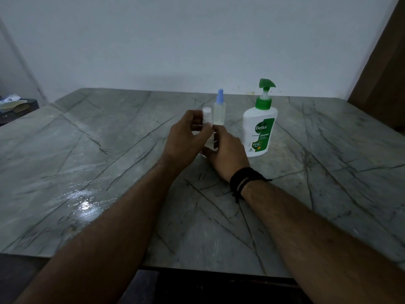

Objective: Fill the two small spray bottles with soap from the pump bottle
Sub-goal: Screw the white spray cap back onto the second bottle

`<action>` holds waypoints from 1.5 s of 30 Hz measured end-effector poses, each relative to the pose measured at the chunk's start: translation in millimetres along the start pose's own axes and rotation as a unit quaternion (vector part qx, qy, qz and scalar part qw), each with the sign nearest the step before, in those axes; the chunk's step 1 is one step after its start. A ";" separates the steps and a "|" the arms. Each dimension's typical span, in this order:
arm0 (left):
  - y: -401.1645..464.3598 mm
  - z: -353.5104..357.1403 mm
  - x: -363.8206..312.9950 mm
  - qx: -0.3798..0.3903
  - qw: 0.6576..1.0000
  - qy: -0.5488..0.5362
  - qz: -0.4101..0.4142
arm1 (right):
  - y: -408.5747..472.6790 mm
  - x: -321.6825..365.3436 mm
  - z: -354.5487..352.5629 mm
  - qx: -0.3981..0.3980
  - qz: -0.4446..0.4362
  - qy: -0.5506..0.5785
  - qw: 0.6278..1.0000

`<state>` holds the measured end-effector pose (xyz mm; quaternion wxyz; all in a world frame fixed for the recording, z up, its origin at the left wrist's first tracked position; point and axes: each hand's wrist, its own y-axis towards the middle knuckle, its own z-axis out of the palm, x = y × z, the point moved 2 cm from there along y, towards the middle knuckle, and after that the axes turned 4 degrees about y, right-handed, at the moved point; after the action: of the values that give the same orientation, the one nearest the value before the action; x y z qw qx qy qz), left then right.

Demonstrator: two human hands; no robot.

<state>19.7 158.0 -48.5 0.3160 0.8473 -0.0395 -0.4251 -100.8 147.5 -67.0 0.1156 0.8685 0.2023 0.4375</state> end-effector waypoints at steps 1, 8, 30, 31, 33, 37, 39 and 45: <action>0.2 0.3 1.0 0.006 1.000 0.004 0.001 | 0.2 -0.1 0.2 0.000 0.001 -0.001 1.000; 5.7 -1.6 8.2 -0.004 0.999 0.040 -0.006 | 0.2 0.2 -0.8 0.008 0.002 -0.013 1.000; 0.5 -1.1 3.2 -0.007 1.000 0.029 -0.009 | -0.9 1.3 -1.0 0.009 -0.003 -0.011 1.000; 0.8 -0.8 3.3 -0.004 0.999 0.031 -0.006 | -1.1 1.4 -1.1 0.008 -0.003 -0.008 1.000; 1.5 -0.4 2.8 0.000 0.999 0.032 -0.007 | -1.4 1.5 -1.6 0.007 -0.003 -0.004 1.000; 0.0 0.0 1.0 0.004 1.000 0.022 -0.003 | -0.8 1.9 -2.4 0.010 0.005 -0.004 1.000; 0.0 -1.0 2.2 -0.009 1.000 0.013 -0.012 | 0.3 1.8 -2.0 0.012 0.009 -0.016 1.000; 3.4 -1.7 6.0 0.031 0.999 0.022 -0.008 | -0.2 1.4 -1.0 0.010 0.008 -0.010 1.000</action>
<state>25.5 154.1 -50.0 0.2868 0.8660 -0.0389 -0.4077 -100.9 148.3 -65.5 0.1050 0.8754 0.1986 0.4279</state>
